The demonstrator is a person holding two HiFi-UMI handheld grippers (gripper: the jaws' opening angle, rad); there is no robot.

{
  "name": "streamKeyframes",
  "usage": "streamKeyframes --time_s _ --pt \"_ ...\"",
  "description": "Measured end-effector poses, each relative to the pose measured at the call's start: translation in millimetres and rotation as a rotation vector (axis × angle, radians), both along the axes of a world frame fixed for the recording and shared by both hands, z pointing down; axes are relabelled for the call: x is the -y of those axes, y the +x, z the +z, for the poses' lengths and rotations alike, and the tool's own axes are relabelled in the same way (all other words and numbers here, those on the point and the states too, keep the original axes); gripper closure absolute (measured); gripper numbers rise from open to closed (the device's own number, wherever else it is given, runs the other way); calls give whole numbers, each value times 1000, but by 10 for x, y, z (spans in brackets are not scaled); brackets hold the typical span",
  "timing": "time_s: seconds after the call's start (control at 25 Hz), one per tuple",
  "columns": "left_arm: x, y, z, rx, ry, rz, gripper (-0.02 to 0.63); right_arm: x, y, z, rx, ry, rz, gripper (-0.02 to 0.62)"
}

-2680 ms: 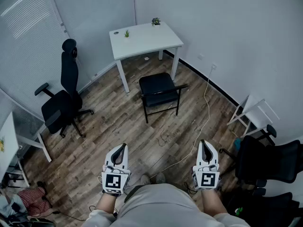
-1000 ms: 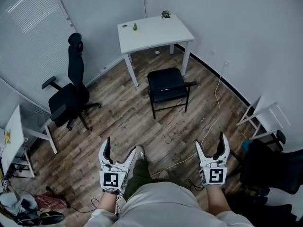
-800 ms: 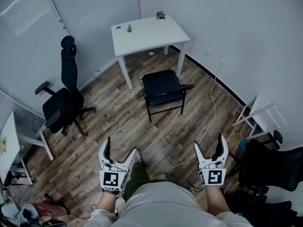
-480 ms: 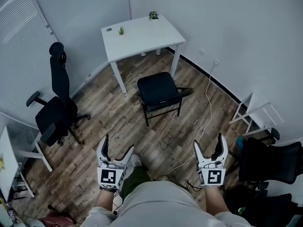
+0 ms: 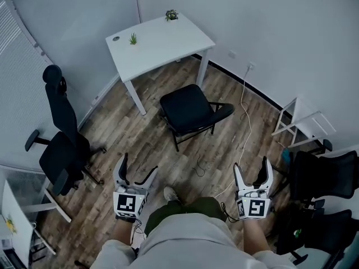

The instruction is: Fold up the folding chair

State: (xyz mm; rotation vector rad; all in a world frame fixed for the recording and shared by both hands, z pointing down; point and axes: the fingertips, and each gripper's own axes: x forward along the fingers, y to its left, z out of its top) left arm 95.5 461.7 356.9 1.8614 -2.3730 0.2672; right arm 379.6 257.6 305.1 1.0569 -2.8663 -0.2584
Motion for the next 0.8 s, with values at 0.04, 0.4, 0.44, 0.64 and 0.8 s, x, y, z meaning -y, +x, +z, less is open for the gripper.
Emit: streamKeyframes --time_s 0.04,0.4,0.44,0.64,0.8 --pt "61 -104 6 3 1 14 146 12 -60 7 -1 0 13 176" --pt "630 -668 245 -18 -16 120 146 178 -280 218 -29 -13 141 176" --pt "696 -712 275 -19 -18 132 146 214 -312 259 -31 -16 152 176" --pt "984 -877 387 -1 -50 181 146 475 -469 418 -7 -34 199 176" --pt "1322 -1078 584 5 -100 234 146 787 -636 602 20 -60 250 176"
